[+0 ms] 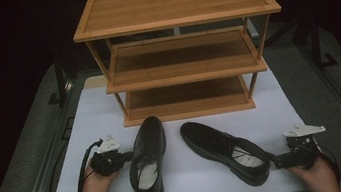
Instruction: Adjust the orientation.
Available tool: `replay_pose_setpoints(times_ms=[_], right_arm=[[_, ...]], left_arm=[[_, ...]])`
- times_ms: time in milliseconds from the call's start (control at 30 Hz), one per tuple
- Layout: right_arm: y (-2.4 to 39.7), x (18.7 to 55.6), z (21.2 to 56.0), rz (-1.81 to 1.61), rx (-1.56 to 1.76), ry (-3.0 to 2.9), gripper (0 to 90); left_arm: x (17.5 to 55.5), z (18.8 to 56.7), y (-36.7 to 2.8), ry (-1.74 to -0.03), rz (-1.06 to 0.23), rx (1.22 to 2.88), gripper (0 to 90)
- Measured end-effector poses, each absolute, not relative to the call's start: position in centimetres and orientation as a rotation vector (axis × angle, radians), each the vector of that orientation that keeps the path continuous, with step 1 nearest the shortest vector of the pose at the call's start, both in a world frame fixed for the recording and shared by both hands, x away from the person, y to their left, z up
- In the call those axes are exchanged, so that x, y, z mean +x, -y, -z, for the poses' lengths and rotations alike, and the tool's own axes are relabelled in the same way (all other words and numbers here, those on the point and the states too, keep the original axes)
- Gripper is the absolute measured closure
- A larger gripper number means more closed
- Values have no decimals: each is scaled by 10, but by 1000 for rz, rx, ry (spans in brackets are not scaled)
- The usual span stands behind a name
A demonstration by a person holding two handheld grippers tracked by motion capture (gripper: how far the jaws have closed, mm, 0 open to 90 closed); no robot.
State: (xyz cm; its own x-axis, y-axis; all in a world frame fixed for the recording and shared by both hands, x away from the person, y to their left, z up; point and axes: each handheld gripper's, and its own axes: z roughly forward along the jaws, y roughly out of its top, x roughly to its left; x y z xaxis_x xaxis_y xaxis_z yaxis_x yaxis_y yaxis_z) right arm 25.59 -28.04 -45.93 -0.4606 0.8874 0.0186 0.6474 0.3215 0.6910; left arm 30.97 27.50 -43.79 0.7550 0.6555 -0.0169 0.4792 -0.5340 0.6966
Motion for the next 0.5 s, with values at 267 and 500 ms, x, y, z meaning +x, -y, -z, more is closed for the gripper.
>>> replay_pose_setpoints(times_ms=[267,500], right_arm=[[281,256,459,-911,1360,-2227,0],[280,256,459,-908,1367,-2228,0]], left_arm=[[279,435,-280,-817,-216,2232,900],[262,435,-280,-834,-209,2210,900]])
